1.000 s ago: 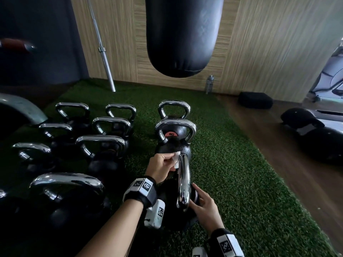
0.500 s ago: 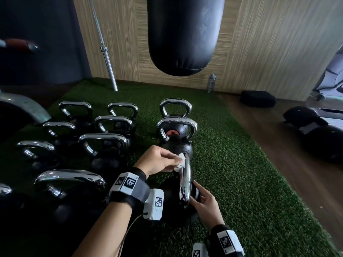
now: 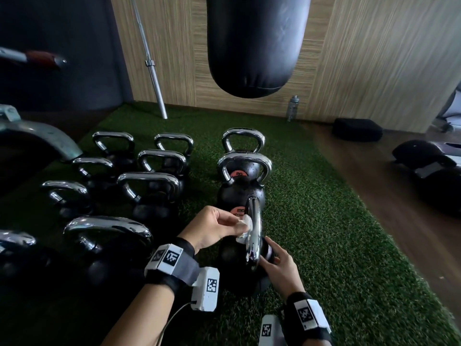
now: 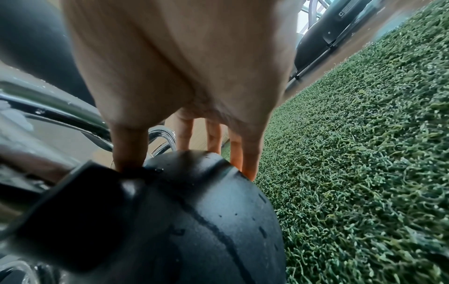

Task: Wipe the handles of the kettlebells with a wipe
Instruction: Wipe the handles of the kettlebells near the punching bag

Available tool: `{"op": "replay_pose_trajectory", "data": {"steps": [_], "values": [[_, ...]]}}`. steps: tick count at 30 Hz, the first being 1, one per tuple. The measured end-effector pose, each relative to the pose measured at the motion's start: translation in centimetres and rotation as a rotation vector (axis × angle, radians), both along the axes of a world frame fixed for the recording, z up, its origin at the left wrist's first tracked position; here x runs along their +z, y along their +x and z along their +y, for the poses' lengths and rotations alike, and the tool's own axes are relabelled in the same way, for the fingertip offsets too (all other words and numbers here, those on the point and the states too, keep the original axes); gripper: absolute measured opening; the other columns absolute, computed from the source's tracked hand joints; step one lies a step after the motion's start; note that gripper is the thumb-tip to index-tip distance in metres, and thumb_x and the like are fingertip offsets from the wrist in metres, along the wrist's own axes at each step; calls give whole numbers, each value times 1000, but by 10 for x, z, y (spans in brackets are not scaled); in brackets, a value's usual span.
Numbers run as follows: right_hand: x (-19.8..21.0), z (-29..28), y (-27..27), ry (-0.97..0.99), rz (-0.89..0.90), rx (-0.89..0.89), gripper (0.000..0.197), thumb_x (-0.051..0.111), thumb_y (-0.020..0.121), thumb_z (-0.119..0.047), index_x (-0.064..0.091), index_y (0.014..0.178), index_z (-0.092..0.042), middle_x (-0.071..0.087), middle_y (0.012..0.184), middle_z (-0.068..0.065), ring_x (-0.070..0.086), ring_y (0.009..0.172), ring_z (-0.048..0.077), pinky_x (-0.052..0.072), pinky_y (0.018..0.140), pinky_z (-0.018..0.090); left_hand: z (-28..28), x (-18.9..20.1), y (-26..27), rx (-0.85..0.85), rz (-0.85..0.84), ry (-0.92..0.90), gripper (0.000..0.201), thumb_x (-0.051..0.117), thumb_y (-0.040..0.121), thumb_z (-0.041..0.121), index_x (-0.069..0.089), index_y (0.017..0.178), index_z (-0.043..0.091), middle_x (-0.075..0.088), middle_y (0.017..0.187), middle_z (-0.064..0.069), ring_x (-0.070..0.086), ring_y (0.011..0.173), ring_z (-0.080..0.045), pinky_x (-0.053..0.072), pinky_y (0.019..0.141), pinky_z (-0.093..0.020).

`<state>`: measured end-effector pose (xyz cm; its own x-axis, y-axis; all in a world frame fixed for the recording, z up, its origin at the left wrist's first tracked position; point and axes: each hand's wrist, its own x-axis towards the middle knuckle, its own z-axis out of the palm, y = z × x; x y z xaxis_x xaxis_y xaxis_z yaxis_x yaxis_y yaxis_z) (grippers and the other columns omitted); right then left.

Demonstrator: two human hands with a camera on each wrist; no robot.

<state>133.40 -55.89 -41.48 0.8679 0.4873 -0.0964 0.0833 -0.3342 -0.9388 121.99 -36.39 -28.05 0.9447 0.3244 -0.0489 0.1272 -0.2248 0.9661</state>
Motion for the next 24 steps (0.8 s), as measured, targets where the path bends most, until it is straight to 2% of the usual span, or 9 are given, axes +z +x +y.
{"op": "replay_pose_trajectory", "data": {"steps": [2, 5, 7, 10, 13, 16, 20, 22, 24], "values": [[2, 0, 1, -8, -12, 10, 63, 81, 57, -67, 54, 114, -75, 70, 124, -6, 70, 110, 10, 59, 98, 41, -2, -6, -8, -62, 12, 11, 27, 94, 64, 33, 83, 86, 20, 80, 90, 1, 72, 86, -7, 53, 91, -27], [5, -1, 1, -4, -25, 31, 81, 80, 55, -67, 59, 132, -53, 71, 126, -5, 70, 109, 10, 58, 99, 41, -6, -9, -19, -193, 63, 109, 23, 92, 69, 8, 81, 82, 24, 79, 82, 6, 68, 75, 1, 50, 73, -15], [6, -1, 1, -3, -25, 39, 86, 80, 55, -66, 60, 136, -45, 71, 124, -6, 71, 108, 9, 58, 98, 41, -8, -9, -22, -174, 30, 149, 23, 93, 69, 8, 82, 85, 21, 80, 85, 3, 70, 78, -2, 51, 73, -15], [6, 1, 2, -12, -37, 42, 86, 79, 56, -67, 60, 137, -44, 71, 124, -8, 71, 108, 9, 59, 98, 41, -10, -11, -24, -135, 3, 209, 23, 94, 68, 13, 83, 88, 16, 80, 87, 2, 72, 81, -6, 53, 77, -18], [7, 0, 1, -7, -38, 35, 92, 76, 53, -67, 60, 139, -39, 71, 125, -6, 70, 109, 10, 58, 99, 42, -15, -19, -29, -125, 38, 336, 22, 96, 66, 19, 83, 82, 26, 79, 84, 11, 74, 82, -3, 54, 76, -16], [11, 0, 2, -25, -52, 34, 85, 82, 60, -58, 61, 139, -36, 71, 126, -5, 70, 110, 12, 57, 101, 42, -22, -35, -32, -78, 0, 420, 21, 94, 69, 21, 84, 86, 26, 79, 82, 14, 73, 79, 2, 52, 72, -11], [23, -3, 0, -101, -171, 28, 79, 82, 68, -61, 61, 139, -34, 66, 132, -4, 66, 114, 16, 55, 101, 43, -21, -42, -33, -60, -14, 421, 23, 92, 71, 17, 84, 91, 25, 79, 85, 12, 73, 81, 3, 52, 75, -12], [44, -6, -1, -58, -272, -51, 61, 82, 80, -48, 64, 136, -32, 65, 130, -4, 65, 109, 15, 56, 94, 39, -18, -35, -32, -51, -14, 365, 27, 92, 71, 13, 83, 93, 26, 80, 87, 11, 74, 83, 0, 54, 78, -15], [73, -12, -5, 65, -345, -139, 45, 82, 83, -36, 70, 127, -33, 69, 118, -8, 67, 92, 6, 55, 80, 27, -15, -23, -32, 30, -65, 202, 31, 92, 71, 9, 81, 95, 23, 80, 88, 5, 75, 83, -5, 55, 79, -19]]}}
